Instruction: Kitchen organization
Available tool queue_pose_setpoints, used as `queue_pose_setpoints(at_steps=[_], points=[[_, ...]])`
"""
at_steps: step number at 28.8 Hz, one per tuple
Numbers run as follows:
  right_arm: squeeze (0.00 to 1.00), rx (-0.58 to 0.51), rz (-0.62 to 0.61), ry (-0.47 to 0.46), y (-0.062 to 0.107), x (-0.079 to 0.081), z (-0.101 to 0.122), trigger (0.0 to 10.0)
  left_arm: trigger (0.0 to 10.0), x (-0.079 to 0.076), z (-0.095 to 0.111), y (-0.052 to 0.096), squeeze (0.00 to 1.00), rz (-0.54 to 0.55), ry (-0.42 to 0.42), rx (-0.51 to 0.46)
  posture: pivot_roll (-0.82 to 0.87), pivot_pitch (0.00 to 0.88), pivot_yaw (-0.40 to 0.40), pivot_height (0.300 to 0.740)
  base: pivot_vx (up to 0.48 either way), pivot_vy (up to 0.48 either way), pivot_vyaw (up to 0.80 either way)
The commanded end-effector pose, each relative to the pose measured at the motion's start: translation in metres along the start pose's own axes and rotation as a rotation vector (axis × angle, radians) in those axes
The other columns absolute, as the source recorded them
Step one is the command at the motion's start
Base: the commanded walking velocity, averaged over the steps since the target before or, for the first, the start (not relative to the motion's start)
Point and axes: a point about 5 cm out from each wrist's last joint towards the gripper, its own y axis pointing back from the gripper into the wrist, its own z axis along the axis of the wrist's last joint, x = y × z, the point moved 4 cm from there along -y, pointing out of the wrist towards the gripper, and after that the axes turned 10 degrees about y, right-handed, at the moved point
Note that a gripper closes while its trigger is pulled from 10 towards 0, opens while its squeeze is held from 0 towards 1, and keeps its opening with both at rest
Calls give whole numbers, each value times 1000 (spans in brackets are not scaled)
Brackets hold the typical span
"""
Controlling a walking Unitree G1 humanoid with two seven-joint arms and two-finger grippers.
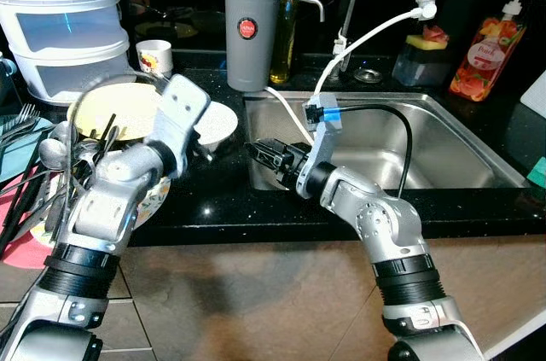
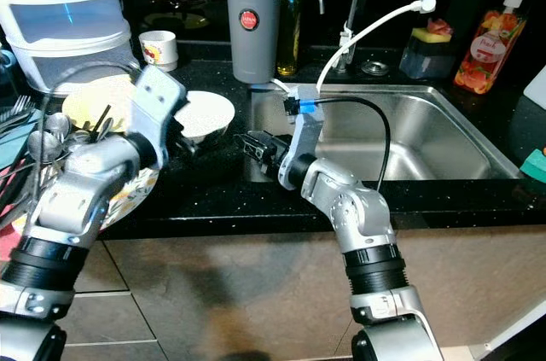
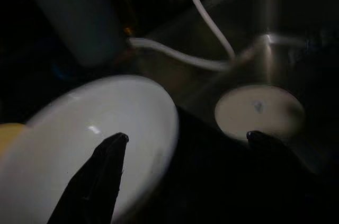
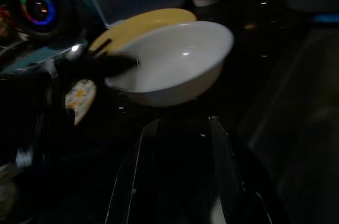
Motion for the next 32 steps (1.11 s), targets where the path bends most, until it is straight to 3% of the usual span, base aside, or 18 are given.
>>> queue_pose_setpoints(at_steps=[1,3,5,7,9,14,17,18,19,20,32], points=[[0,-2,-22,10,2,-3,0,10000,10000,-6,-11,-5,0,-36,-13,56,55,49,-58,740,0,0,0],[0,7,-46,13,2,-7,-2,10000,10000,-2,-27,-9,0,-30,-84,129,39,45,-29,740,0,0,0],[0,8,-49,13,2,-8,-2,10000,10000,1,-28,-10,0,-13,-90,133,39,45,-29,740,0,0,0],[0,7,-58,13,3,-10,-2,10000,10000,15,-32,-12,0,47,-180,164,33,37,-27,740,0,0,0],[0,5,-65,10,3,-12,-2,10000,10000,21,-34,-13,0,75,-217,181,33,37,-27,740,0,0,0],[0,4,-76,11,5,-13,-3,10000,10000,23,-35,-15,0,80,-254,195,30,21,-19,740,0,0,0],[0,-2,-85,10,6,-15,-2,10000,10000,29,-31,-17,0,101,-334,201,28,6,-16,740,0,0,0],[0,-3,-87,10,7,-15,-1,10000,8235,31,-31,-17,0,105,-359,207,28,6,-16,740,0,0,0],[0,-6,-89,7,6,-16,0,10000,2000,33,-31,-19,0,106,-382,208,29,13,-13,740,0,0,0],[0,-7,-90,4,6,-16,0,10000,0,33,-30,-20,0,105,-381,205,29,14,-13,740,0,0,0],[0,2,-136,-42,6,-23,-4,10000,0,29,-28,-28,0,72,-422,182,28,19,-7,740,0,0,0]])
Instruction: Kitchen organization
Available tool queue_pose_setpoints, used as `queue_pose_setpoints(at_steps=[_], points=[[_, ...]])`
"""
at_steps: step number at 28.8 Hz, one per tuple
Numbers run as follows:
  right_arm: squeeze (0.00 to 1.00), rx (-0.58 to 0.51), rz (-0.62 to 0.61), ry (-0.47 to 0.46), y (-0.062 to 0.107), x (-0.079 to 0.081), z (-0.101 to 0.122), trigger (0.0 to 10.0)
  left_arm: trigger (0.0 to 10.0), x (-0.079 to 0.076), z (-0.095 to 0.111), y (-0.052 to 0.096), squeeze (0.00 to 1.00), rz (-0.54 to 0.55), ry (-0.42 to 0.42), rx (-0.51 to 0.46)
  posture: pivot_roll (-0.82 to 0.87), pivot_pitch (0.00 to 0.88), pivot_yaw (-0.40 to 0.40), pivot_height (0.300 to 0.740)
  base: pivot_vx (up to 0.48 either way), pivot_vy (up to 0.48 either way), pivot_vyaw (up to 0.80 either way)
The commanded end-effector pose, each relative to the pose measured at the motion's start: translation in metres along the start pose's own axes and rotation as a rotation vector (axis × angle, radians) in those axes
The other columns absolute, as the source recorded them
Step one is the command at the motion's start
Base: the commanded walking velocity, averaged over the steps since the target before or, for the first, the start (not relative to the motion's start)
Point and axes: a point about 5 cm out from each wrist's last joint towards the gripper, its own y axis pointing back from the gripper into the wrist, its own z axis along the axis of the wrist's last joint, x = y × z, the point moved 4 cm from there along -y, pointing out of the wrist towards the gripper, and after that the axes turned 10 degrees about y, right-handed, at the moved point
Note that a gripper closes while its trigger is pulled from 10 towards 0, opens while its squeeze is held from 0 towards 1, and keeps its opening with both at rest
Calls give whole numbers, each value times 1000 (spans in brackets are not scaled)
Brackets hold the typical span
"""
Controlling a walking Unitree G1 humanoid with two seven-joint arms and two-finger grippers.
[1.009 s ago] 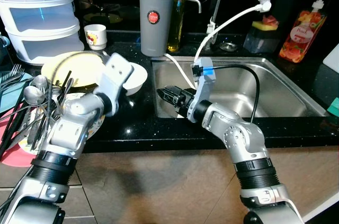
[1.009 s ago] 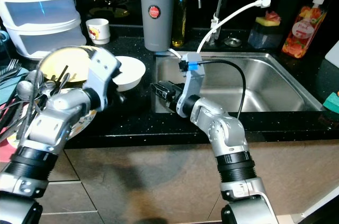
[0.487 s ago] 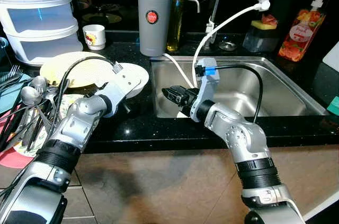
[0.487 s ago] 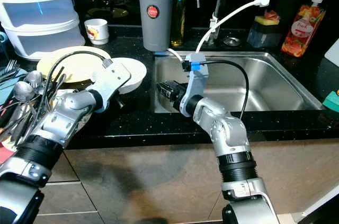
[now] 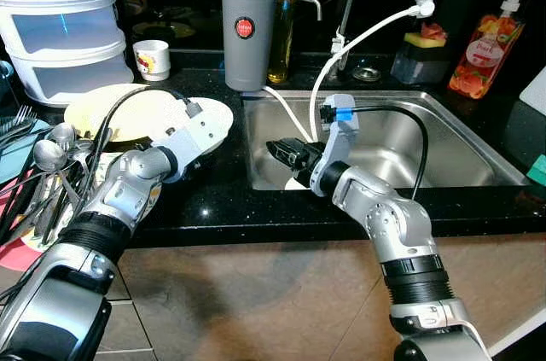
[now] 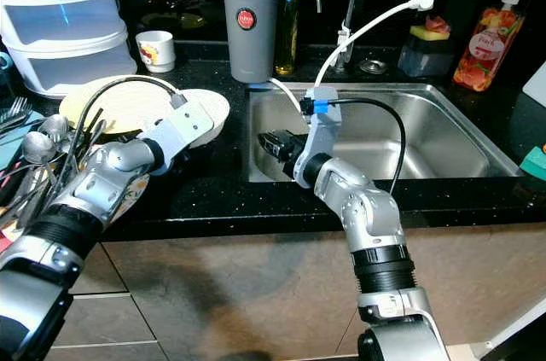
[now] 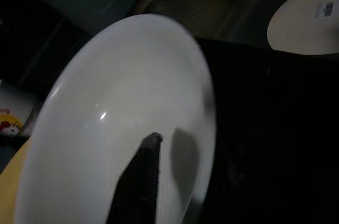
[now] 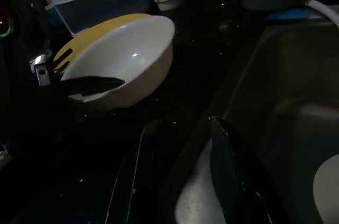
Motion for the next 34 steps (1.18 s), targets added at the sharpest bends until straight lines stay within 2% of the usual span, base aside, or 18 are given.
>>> queue_pose_setpoints(at_steps=[1,7,10,11,14,17,18,21,24,26,27,28,29,34], points=[[0,2,-21,-26,0,-4,-1,10000,0,-4,0,-3,0,-16,-33,1,28,19,-7,740,0,0,0],[0,-7,-87,-42,2,-16,0,10000,0,-1,15,-5,0,6,-73,-79,28,7,-5,740,0,0,0],[0,-35,-116,-55,2,-21,6,10000,0,-3,23,-5,0,5,-93,-123,28,7,-5,740,0,0,0],[0,-72,-134,-77,2,-24,13,10000,0,-7,30,-5,0,1,-119,-167,28,7,-5,740,0,0,0],[0,-87,-138,-91,2,-24,15,10000,0,-8,33,-4,0,3,-126,-189,28,7,-5,740,0,0,0],[0,-143,-155,-132,1,-26,26,10000,0,-16,51,-4,0,-3,-163,-285,42,21,7,740,0,0,0],[0,-143,-155,-132,1,-26,26,10000,0,-16,51,-4,0,-3,-163,-285,42,21,7,740,0,0,0],[0,-184,-176,-145,1,-27,33,10000,0,-29,63,-3,0,-27,-242,-369,45,26,22,740,0,0,0],[0,-193,-182,-146,1,-28,35,10000,0,-32,65,-2,0,-35,-262,-384,45,26,22,740,0,0,0],[0,-195,-200,-112,1,-29,37,10000,0,-40,64,-1,0,-61,-327,-402,43,27,27,740,0,0,0],[0,-195,-200,-112,1,-29,37,10000,0,-40,64,-1,0,-61,-327,-402,43,27,27,740,0,0,0],[67,-184,-203,-82,1,-28,36,10000,0,-42,63,0,0,-65,-339,-410,39,29,36,740,0,0,0],[1000,-175,-212,-56,1,-27,35,10000,0,-43,62,1,0,-64,-344,-420,37,28,38,740,0,0,0],[1000,-135,-247,6,1,-29,27,10000,0,-48,60,5,0,-74,-327,-460,36,29,41,740,0,0,0]])
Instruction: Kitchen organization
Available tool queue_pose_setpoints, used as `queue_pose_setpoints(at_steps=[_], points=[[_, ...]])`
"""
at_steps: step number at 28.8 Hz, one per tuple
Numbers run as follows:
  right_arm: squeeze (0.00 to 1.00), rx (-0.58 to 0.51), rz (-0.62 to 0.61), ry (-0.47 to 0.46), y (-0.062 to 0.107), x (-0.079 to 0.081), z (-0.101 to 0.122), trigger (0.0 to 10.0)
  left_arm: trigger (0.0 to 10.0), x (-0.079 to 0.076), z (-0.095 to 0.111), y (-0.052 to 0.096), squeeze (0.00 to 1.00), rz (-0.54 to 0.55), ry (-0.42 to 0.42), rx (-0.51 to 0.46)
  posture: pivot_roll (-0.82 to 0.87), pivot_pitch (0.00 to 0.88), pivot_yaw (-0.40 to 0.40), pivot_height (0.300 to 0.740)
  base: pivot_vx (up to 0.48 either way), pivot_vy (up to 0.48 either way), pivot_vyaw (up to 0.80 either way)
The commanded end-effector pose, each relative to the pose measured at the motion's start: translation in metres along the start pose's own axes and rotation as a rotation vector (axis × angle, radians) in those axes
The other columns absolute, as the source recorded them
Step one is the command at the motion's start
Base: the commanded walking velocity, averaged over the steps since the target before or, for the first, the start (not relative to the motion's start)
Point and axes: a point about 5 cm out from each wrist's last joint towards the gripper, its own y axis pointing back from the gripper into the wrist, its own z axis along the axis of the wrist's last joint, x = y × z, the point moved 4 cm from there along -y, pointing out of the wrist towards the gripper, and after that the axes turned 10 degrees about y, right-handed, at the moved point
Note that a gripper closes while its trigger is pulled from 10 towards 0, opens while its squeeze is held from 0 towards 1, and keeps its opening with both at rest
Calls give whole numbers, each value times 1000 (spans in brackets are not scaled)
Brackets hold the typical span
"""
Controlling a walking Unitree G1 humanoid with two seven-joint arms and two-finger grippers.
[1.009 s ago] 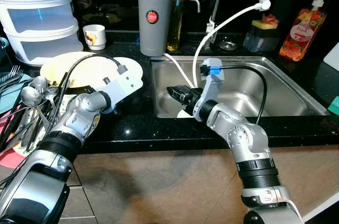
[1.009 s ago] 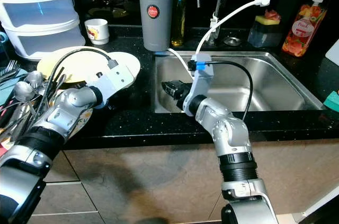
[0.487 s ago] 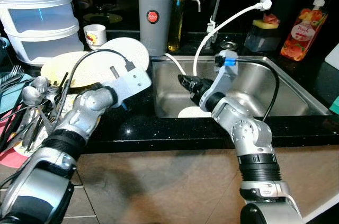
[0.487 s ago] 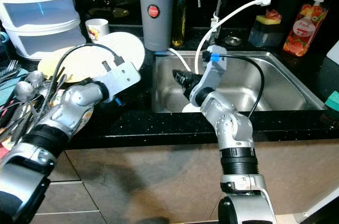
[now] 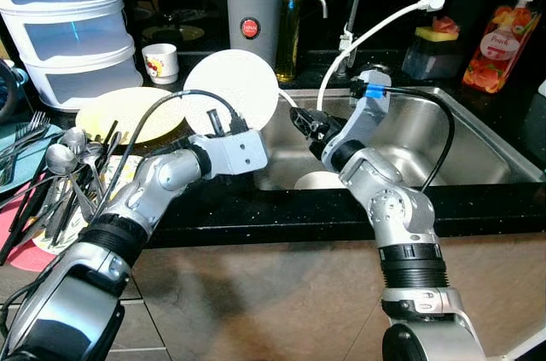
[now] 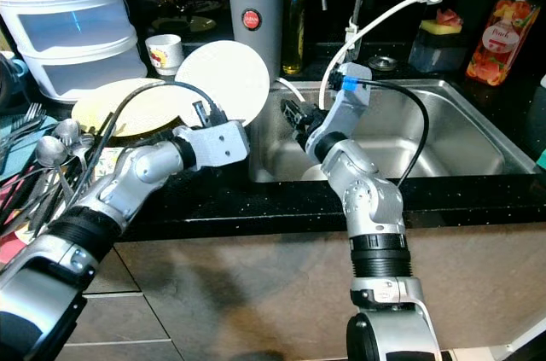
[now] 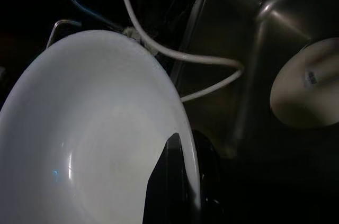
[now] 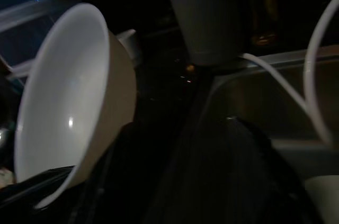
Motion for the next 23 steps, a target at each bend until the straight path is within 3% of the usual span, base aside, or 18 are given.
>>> queue_pose_setpoints(at_steps=[1,3,4,5,14,18,23], points=[[1000,6,-18,19,1,-2,-4,10000,0,-3,2,2,0,-3,-6,-27,36,29,41,740,0,0,0],[1000,2,-24,32,1,-3,-4,10000,0,-5,3,4,0,-8,-13,-38,37,27,35,740,0,0,0],[459,1,-26,36,1,-3,-3,10000,0,-6,3,4,0,-12,-19,-41,37,27,35,740,0,0,0],[0,2,-26,42,1,-3,-3,10000,0,-7,3,5,0,-15,-25,-41,37,25,30,740,0,0,0],[0,-4,-6,65,-4,0,1,10000,0,-12,2,9,0,-22,-48,-63,32,29,8,740,0,0,0],[0,-6,27,71,-5,7,2,10000,0,-23,-1,8,0,-64,-45,-46,36,29,0,740,0,0,0],[0,-143,29,8,-5,11,28,10000,0,-16,-13,9,0,-19,-42,15,36,33,4,740,0,0,0]])
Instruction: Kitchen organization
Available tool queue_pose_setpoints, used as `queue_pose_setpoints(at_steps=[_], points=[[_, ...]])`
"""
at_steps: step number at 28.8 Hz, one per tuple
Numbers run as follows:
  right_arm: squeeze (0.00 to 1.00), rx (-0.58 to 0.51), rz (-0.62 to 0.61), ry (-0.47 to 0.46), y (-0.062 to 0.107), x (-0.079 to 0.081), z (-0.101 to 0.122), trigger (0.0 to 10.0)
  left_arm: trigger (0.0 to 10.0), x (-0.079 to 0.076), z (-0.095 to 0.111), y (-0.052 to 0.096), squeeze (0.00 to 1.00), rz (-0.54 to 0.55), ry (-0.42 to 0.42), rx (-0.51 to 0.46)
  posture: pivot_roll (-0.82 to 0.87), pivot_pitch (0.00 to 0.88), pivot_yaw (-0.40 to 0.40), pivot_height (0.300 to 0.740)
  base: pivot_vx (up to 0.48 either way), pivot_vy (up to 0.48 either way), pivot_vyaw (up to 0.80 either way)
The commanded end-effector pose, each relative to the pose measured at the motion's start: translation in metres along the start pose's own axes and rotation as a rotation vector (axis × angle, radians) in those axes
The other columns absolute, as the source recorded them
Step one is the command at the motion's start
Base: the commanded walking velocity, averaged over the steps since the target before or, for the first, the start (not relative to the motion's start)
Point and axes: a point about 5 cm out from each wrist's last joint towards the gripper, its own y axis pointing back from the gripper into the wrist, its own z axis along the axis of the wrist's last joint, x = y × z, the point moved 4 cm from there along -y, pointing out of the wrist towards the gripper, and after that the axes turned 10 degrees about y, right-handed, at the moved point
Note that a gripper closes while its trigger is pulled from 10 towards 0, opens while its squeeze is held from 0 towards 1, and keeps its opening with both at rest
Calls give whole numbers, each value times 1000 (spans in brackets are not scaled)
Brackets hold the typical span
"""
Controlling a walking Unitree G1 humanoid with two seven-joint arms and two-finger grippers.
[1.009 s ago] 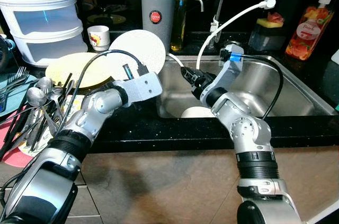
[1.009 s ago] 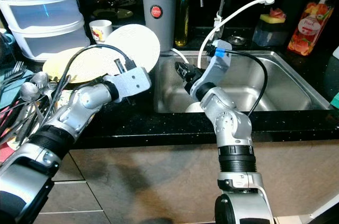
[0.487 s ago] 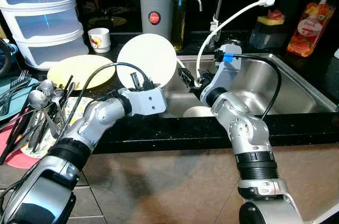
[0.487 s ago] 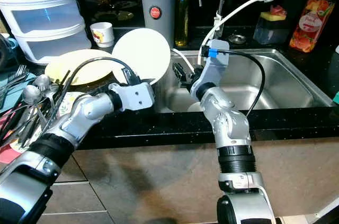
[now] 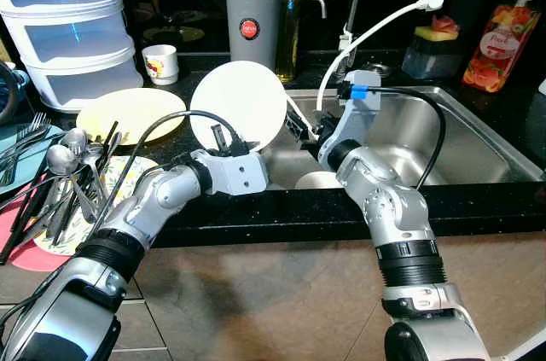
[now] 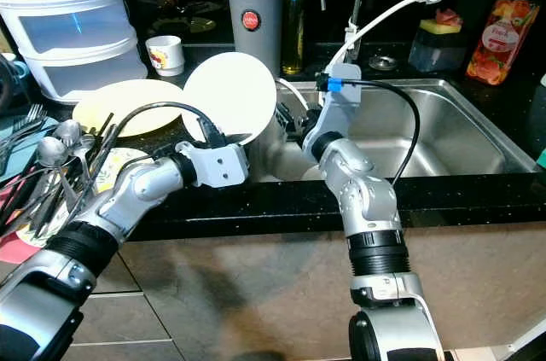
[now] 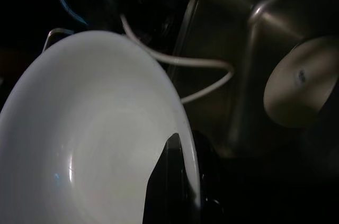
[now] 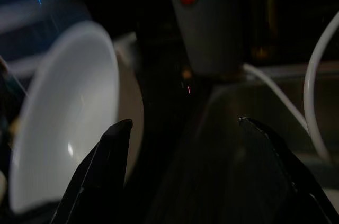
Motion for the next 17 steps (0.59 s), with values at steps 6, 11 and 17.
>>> queue_pose_setpoints(at_steps=[6,11,17], points=[[0,-117,54,-42,-1,9,28,10000,0,7,-13,3,0,27,-21,63,35,33,9,740,0,0,0],[0,-83,133,1,1,22,20,10000,0,7,-9,2,0,26,-22,47,36,30,12,740,0,0,0],[0,-56,243,37,5,42,13,10000,0,2,-4,-2,0,13,-17,26,35,29,20,740,0,0,0]])
